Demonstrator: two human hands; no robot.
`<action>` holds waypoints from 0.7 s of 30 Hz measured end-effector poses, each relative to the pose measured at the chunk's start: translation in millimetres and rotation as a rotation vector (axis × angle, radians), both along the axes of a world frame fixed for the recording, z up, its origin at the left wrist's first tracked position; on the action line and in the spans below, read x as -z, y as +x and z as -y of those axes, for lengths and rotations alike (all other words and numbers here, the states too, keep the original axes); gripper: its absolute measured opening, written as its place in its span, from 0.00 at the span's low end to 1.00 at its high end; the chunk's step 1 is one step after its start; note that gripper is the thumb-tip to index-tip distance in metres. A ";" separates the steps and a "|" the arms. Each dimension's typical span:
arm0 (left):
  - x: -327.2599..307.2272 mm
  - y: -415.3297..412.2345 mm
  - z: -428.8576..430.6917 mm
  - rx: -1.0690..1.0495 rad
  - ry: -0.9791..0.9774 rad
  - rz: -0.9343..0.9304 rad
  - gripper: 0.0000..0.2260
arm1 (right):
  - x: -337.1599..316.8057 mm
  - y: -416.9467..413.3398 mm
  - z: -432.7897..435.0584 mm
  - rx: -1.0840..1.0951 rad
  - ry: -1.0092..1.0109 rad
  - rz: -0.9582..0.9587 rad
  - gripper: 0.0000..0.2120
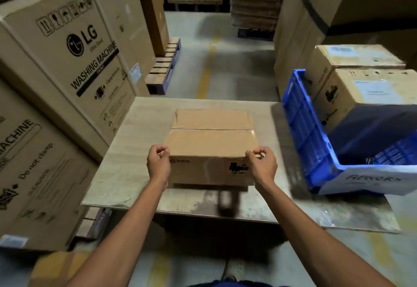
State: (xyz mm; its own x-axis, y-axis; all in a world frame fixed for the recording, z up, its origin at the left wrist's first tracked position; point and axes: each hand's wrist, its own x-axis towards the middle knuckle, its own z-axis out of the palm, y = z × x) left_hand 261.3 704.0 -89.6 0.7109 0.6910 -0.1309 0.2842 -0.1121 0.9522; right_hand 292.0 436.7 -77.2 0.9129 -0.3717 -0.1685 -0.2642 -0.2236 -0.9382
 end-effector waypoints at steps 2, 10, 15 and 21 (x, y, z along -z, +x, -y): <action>8.6 6.1 -1.3 0.020 0.017 -0.028 0.06 | 15.1 7.1 0.3 -0.046 -0.011 -0.020 0.08; 25.9 38.3 -23.4 0.151 0.132 -0.107 0.10 | 30.1 38.8 -16.0 -0.163 -0.070 -0.005 0.09; 22.0 65.1 -45.6 0.245 0.222 -0.140 0.11 | 31.3 64.8 -35.1 -0.171 -0.159 0.015 0.10; 31.5 80.4 -60.9 0.398 0.619 0.005 0.09 | 32.2 76.6 -65.6 -0.281 -0.601 0.172 0.06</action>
State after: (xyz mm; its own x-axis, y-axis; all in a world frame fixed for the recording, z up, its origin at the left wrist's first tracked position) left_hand 341.7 765.0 -121.1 0.9228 0.3271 0.2036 0.1060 -0.7237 0.6819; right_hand 368.5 502.3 -109.3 0.9837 -0.1000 0.1492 0.0221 -0.7569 -0.6531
